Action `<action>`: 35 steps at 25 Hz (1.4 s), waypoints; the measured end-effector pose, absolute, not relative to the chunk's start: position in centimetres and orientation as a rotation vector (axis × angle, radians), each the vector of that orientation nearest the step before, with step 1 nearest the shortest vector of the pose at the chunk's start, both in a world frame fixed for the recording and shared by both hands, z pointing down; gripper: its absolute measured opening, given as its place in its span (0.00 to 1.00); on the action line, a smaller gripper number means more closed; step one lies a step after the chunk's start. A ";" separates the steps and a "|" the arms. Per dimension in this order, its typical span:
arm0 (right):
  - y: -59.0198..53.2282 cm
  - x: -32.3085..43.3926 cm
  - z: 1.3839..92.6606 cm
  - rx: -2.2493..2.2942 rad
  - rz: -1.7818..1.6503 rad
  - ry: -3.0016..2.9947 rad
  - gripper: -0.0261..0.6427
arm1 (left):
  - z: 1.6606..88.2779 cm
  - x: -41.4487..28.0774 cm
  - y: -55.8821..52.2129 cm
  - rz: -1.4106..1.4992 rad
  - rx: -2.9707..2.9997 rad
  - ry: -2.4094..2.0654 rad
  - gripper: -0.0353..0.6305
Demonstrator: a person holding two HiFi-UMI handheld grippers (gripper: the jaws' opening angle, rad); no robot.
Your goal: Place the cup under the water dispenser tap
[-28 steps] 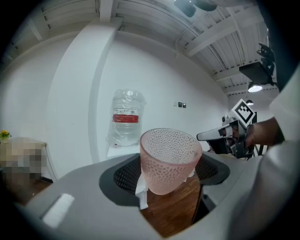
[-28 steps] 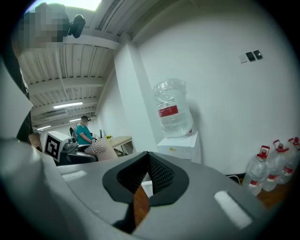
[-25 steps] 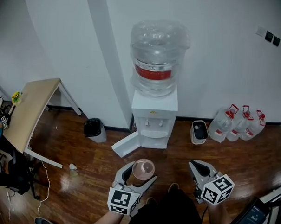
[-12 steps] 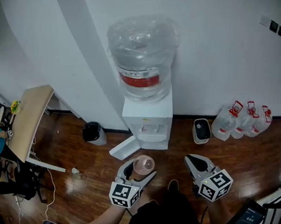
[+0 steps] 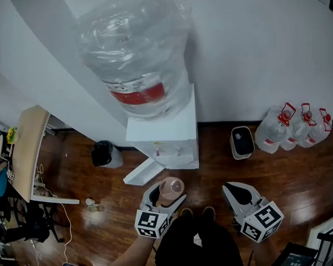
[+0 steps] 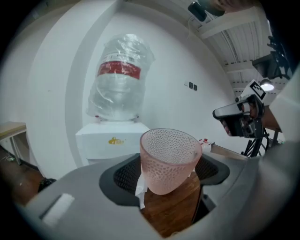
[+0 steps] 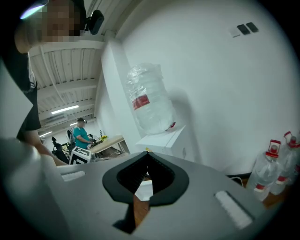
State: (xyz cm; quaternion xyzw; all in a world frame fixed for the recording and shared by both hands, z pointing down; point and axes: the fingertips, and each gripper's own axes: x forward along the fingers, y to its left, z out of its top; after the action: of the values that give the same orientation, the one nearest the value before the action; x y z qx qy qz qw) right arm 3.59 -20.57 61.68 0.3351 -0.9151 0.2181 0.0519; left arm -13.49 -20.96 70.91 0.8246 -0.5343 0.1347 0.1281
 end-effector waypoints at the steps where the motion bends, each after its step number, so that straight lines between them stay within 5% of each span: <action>1: -21.0 3.7 62.5 1.017 0.673 -2.778 0.04 | 72.5 -13.4 -21.7 0.415 2.392 -1.539 0.92; 21: -26.0 4.3 79.1 1.081 0.691 -2.607 0.04 | 100.5 -16.6 -34.9 0.496 2.274 -1.518 0.92; 35: -26.1 5.1 82.0 1.142 0.777 -2.552 0.04 | 105.4 -17.0 -38.3 0.506 2.259 -1.576 0.92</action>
State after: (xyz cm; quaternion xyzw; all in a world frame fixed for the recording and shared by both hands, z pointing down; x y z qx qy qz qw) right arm 5.14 -26.12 82.00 0.3908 -0.8732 0.2657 0.1194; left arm -17.04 -38.28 105.37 0.7949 -0.5546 0.1781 0.1699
